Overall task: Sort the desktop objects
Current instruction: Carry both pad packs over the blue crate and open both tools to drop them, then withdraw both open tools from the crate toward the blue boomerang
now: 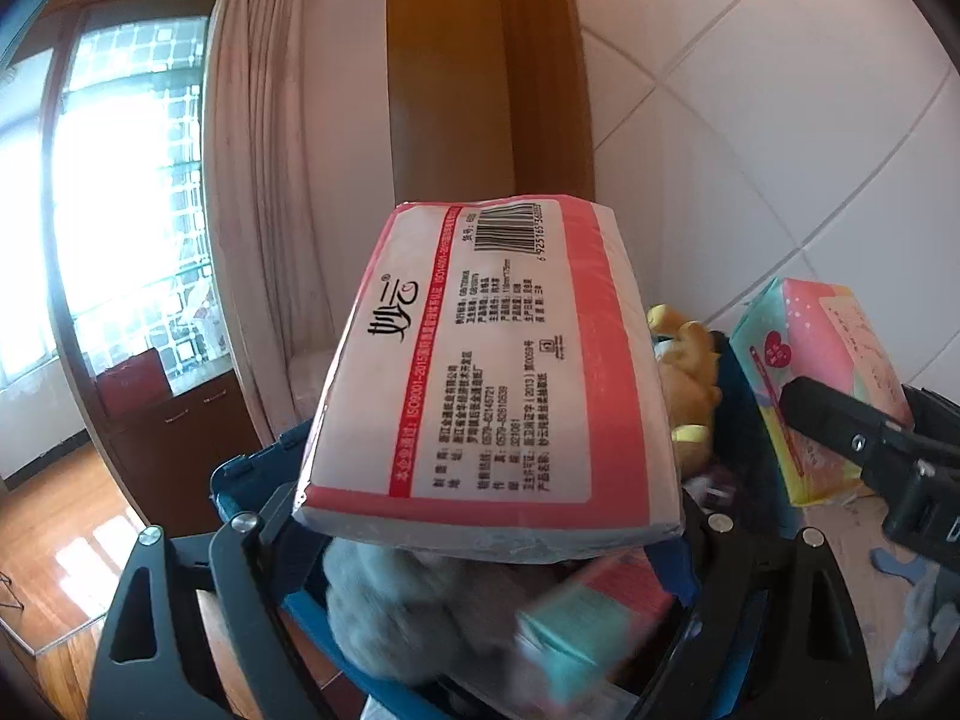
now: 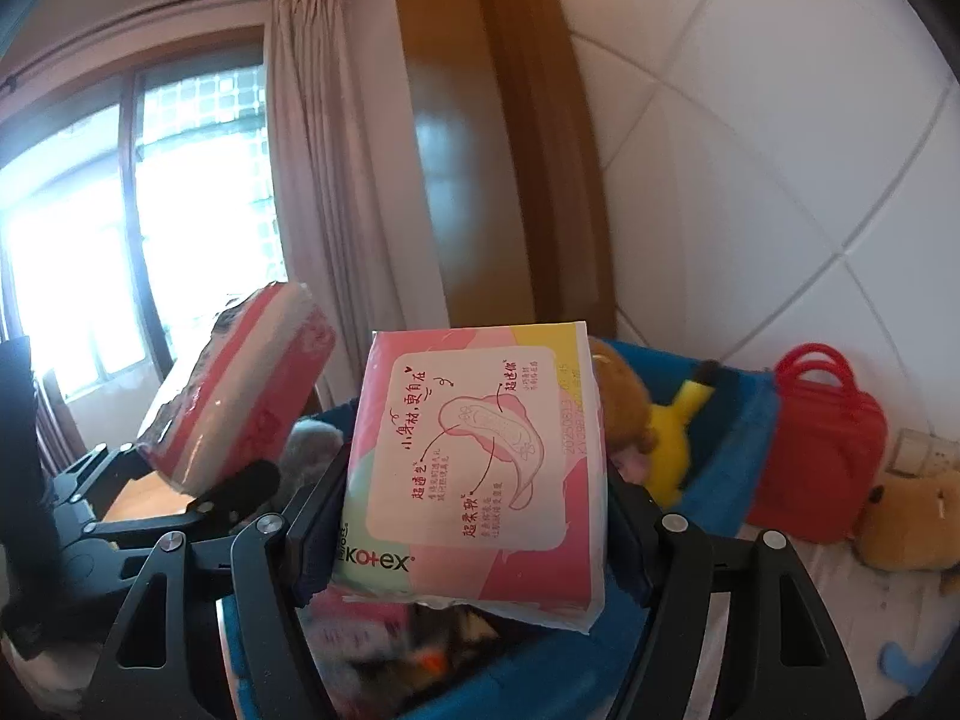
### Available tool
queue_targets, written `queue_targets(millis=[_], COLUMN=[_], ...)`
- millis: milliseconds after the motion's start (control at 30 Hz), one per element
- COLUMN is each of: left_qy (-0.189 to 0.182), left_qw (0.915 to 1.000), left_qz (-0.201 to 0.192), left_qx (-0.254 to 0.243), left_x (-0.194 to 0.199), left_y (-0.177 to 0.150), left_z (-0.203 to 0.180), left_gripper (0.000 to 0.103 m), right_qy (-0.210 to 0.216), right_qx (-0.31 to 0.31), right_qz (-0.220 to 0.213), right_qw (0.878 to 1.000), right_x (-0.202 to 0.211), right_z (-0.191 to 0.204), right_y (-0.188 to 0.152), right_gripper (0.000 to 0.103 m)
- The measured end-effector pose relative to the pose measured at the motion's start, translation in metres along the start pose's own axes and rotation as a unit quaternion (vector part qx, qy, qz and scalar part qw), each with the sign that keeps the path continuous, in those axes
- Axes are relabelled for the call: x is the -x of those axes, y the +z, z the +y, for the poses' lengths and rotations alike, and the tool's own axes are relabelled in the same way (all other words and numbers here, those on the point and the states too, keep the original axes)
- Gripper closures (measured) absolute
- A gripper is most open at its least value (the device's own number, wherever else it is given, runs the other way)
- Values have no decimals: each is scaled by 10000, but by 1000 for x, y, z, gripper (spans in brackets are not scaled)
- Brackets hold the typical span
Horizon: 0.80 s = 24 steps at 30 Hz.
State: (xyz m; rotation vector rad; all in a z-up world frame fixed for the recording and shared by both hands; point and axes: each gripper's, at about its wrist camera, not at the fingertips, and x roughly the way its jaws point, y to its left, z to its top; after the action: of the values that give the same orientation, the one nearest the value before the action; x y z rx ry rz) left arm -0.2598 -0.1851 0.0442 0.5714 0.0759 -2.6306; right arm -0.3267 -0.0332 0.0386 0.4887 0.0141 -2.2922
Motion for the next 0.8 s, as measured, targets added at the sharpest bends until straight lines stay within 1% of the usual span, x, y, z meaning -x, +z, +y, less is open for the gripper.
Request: queue_targets(millis=[67,133,200,233,267,300,333,567,633,800], left_qy=[-42,-67,-80,-77,-80,-87,-113,-253,-288,-387], left_qw=[9999,9997,9996,9996,9995,9995,9994,9991,9991,9988], left_qz=[128,223,271,278,292,308,327,318,307,290], left_qx=[37,78,73,63,62,62,67,83,101,98], left_x=[-16,-24,-32,-34,-36,-38,-38,-33,-31,-7], left_y=[3,3,1,-1,-4,-6,-8,-20,-21,-31], left_z=[10,19,23,24,25,25,24,29,33,17], left_gripper=[13,10,7,3,1,0,0,0,0,0], right_qy=[-77,-169,-245,-274,-309,-348,-386,-484,-507,-666], right_qx=[-13,-27,-21,-16,-14,-16,-18,-16,0,69], right_qz=[109,272,404,437,480,499,518,524,508,450], right_qw=[9999,9995,9989,9987,9984,9981,9979,9975,9974,9967], right_x=[-14,-34,-48,-49,-52,-54,-55,-55,-48,-23], right_z=[9,12,13,10,9,8,8,8,11,16], right_y=[1,-1,-5,-5,-6,-8,-11,-21,-23,-28], right_gripper=[31,31,27,22,17,5,2,1,1,0])
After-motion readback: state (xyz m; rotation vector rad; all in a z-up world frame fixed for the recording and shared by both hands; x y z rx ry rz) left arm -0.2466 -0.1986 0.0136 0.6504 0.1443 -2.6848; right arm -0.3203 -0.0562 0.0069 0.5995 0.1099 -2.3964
